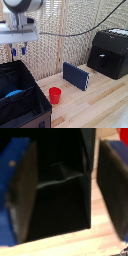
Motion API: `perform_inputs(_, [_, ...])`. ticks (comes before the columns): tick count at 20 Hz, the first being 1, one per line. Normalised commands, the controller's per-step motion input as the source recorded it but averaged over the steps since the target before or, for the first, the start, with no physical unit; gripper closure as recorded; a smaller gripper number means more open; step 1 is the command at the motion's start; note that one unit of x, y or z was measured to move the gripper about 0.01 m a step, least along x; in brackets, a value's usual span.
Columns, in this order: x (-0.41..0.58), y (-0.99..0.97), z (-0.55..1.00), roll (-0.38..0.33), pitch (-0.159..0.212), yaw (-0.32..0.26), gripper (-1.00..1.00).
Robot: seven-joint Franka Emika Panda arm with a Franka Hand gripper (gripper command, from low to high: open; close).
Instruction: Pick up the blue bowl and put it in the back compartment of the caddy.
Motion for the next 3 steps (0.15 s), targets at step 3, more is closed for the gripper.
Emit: perform_inputs(3, [0.321,-0.08,0.59,-0.085,-0.129,0.005,-1.00])
